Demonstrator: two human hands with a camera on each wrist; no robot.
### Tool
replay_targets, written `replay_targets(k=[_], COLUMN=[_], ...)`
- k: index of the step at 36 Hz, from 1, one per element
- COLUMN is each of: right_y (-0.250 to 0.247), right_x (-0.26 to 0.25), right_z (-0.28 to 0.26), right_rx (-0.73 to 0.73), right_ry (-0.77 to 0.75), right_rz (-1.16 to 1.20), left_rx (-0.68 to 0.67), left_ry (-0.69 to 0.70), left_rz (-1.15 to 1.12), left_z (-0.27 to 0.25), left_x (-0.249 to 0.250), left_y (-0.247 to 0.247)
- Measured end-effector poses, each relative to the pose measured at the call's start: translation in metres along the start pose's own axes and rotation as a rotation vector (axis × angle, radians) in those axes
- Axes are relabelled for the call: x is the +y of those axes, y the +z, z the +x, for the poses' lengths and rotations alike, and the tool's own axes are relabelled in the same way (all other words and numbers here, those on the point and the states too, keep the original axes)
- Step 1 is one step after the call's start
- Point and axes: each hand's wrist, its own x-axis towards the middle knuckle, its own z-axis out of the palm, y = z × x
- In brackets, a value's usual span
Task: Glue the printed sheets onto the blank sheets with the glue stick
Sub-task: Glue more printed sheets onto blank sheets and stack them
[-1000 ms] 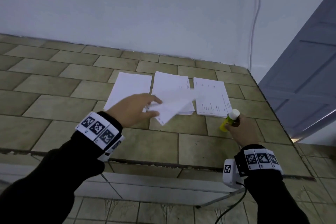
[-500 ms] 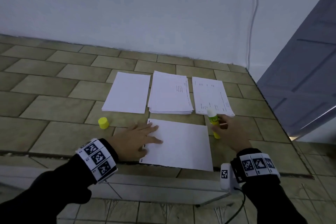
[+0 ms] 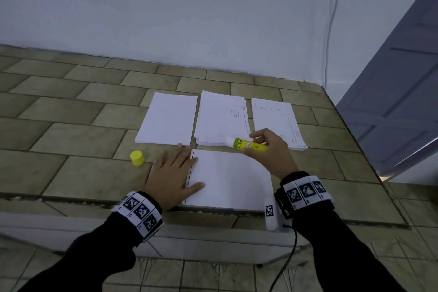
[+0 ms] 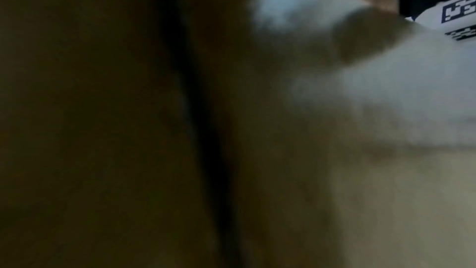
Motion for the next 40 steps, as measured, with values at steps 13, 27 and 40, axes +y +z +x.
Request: replay_targets(k=[13,27,40], right_y=[0.047,0.097,0.059], right_x=[-0.036,-0.059,-0.033], right_z=[0.022,0.029,0.020], right_rx=[-0.090,-0.222,-0.137], right_ry=[0.000,-0.156,-0.058], right_rz=[0.197,-0.232,-0.237], left_rx=[0.025,-0.008,0.000], left_ry=[-0.046,-0.054,-0.055], left_rz=[-0.032,-0.002,-0.001], left_z=[0.001,0.003,0.001], left_x=[-0.001,-0.001,0.000], left_y=[0.011,0.012,0.010])
